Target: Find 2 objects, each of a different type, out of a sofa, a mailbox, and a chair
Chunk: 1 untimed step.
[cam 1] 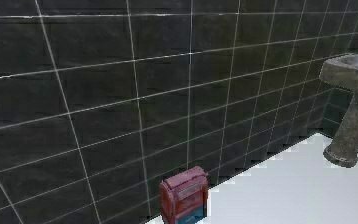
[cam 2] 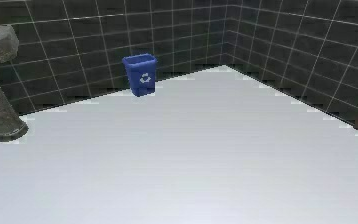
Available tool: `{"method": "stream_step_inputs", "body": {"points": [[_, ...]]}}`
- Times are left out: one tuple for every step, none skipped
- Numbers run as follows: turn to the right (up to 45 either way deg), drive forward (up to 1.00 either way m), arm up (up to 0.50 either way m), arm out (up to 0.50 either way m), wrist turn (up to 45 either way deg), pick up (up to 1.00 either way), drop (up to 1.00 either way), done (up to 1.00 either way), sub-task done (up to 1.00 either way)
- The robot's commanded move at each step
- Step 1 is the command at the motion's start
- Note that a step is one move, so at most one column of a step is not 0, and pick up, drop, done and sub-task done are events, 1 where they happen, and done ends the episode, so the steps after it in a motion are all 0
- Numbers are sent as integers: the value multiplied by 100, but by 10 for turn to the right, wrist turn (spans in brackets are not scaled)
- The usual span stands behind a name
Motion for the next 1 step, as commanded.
{"method": "stream_step_inputs", "body": {"points": [[450, 0, 0, 0, 0, 0, 0, 0, 0]]}}
